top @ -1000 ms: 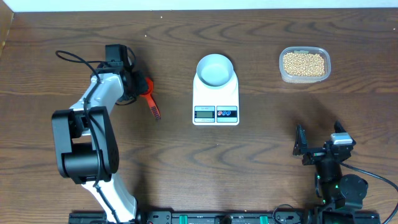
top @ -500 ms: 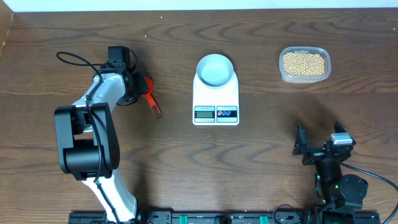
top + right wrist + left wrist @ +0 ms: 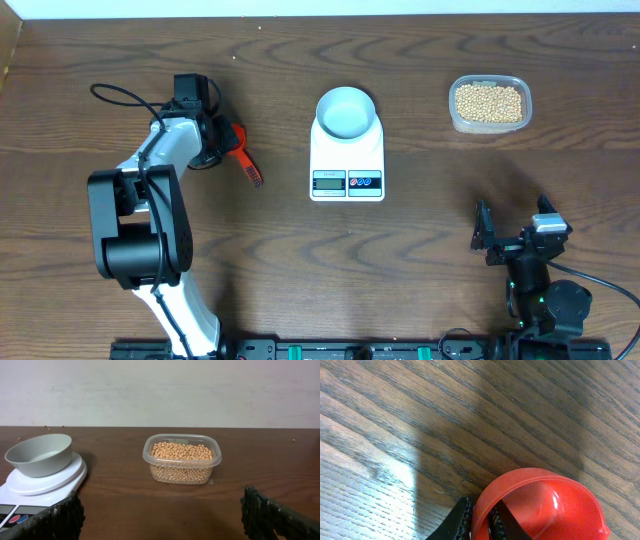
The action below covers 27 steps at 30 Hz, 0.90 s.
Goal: Scoop item into bowl and weigh 50g on scale
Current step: 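Lower the left gripper and close it on the red scoop rim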
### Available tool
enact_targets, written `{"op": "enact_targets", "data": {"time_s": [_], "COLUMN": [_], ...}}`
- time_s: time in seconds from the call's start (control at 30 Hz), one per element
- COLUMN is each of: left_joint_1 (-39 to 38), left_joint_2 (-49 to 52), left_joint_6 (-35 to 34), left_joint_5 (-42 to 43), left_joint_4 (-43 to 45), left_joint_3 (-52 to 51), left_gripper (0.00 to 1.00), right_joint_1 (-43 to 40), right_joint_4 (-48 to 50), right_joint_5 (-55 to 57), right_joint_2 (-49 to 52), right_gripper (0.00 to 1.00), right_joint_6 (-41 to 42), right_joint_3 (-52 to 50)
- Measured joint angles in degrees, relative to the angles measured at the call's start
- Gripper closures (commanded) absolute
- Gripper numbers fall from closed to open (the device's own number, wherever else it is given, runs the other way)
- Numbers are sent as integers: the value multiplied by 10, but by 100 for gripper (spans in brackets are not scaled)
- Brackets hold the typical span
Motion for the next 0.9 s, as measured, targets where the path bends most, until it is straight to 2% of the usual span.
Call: {"op": "enact_targets", "data": {"time_s": [0.03,0.07,0.1,0.3,0.9], "left_joint_1": [0,0,0,0,0], "left_joint_2": [0,0,0,0,0], "left_joint_6": [0,0,2,10,85], "left_joint_5": [0,0,0,0,0], "left_joint_4": [0,0,1,10,34], "left_joint_3": [0,0,0,0,0], "left_gripper": [83,76,73,65,64], "right_joint_1": [0,0,0,0,0], "right_joint_4": [0,0,0,0,0], "right_joint_5": [0,0,0,0,0], "right_joint_2": [0,0,0,0,0], "right_gripper": [1,1,1,1,1], "right_joint_6": [0,0,0,0,0], "right_joint_3": [0,0,0,0,0]}}
